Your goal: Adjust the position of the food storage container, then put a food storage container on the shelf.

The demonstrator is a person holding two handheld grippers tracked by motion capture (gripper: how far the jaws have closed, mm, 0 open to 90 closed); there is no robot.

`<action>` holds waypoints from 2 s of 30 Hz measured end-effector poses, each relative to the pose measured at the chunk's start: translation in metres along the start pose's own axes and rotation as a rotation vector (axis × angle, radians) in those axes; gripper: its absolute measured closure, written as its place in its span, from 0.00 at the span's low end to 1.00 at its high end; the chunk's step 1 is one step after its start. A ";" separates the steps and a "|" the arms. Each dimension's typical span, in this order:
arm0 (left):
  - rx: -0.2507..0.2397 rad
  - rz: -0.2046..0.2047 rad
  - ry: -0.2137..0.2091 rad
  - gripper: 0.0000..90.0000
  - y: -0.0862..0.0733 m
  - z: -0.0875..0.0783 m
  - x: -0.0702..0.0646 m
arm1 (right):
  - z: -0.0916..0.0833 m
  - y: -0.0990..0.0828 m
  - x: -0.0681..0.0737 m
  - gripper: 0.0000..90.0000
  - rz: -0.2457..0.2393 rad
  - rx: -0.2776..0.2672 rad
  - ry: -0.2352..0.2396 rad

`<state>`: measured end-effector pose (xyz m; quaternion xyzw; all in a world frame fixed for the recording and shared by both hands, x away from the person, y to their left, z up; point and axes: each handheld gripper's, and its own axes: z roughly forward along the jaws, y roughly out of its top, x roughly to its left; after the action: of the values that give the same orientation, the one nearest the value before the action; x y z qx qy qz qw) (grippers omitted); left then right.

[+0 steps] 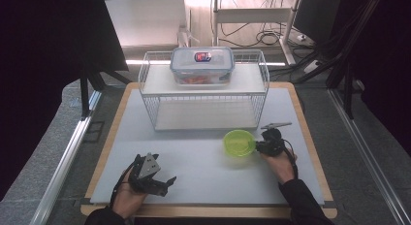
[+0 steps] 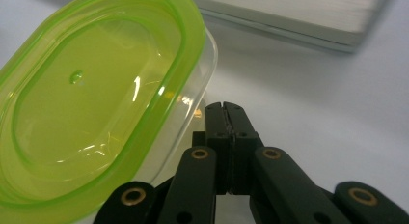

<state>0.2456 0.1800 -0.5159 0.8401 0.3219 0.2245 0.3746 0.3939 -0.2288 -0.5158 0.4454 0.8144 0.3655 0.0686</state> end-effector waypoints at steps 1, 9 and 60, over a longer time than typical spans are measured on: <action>0.000 0.001 0.001 0.04 0.000 0.000 0.000 | 0.003 0.001 0.004 1.00 -0.007 0.002 0.007; 0.001 -0.003 0.000 0.04 0.000 0.000 0.000 | 0.024 0.012 0.030 1.00 -0.045 0.024 0.087; -0.004 -0.015 -0.006 0.03 -0.004 0.001 0.003 | -0.007 0.012 0.052 0.05 -0.224 -0.063 0.000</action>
<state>0.2471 0.1834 -0.5191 0.8377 0.3265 0.2196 0.3788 0.3677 -0.1879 -0.4922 0.3494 0.8472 0.3808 0.1230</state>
